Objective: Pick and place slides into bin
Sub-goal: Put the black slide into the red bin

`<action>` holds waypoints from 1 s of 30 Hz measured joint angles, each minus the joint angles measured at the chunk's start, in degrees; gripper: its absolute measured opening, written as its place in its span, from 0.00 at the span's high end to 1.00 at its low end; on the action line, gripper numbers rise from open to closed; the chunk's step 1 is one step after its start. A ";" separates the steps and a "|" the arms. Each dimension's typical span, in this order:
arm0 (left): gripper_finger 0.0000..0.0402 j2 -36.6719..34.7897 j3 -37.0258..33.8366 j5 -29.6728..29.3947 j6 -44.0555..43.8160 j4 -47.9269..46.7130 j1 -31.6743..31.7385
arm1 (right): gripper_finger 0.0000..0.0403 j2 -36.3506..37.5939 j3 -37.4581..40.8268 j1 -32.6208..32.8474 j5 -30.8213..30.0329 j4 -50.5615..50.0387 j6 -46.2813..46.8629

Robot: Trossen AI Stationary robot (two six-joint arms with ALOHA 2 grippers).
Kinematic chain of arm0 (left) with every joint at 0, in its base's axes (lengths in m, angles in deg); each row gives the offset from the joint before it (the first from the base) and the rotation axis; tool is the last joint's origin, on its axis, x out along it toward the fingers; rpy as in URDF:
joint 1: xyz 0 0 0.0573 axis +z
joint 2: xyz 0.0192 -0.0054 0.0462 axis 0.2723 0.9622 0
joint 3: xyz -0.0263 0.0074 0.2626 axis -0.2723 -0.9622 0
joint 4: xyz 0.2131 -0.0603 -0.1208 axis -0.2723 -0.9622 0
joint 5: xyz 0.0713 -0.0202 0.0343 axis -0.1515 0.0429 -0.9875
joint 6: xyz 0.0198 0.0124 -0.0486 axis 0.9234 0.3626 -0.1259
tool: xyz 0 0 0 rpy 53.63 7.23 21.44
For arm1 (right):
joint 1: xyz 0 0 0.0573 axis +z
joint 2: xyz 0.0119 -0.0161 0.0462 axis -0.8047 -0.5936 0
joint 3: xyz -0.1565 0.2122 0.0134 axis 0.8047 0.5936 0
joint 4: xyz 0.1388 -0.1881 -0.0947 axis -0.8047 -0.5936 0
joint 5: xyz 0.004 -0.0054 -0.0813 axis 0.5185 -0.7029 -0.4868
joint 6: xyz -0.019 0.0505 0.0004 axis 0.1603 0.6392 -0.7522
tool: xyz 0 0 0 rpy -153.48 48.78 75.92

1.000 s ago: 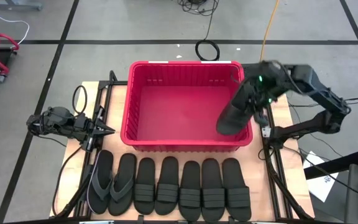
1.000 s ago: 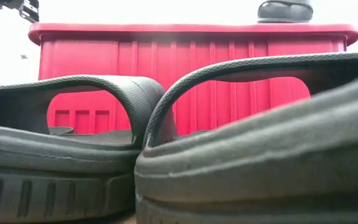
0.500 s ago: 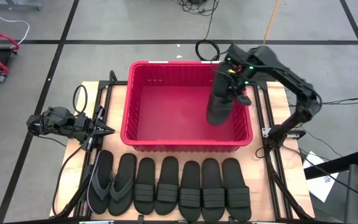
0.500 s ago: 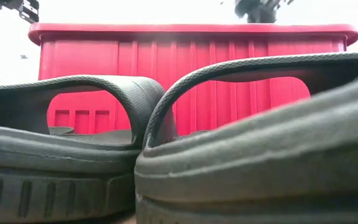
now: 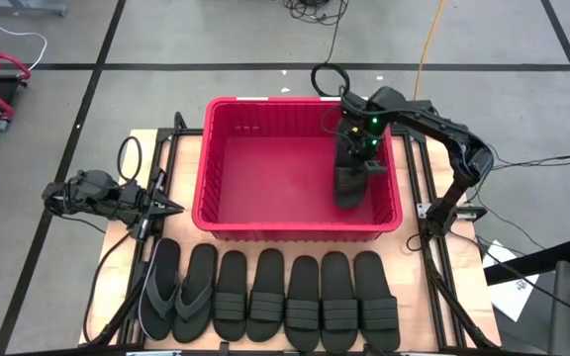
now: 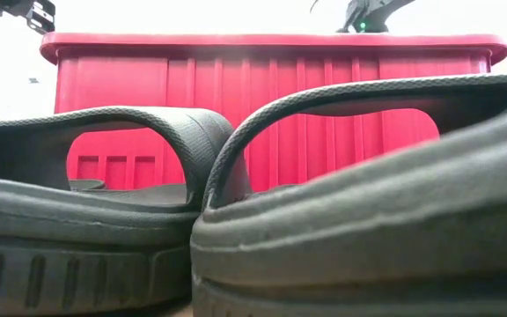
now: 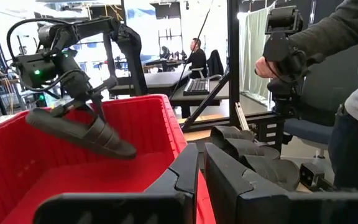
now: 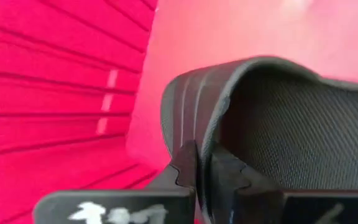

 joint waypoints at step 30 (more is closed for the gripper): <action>0.92 0.00 0.00 -2.10 1.56 -0.31 -0.02 | 0.98 -9.78 8.22 -4.02 2.97 4.60 -5.43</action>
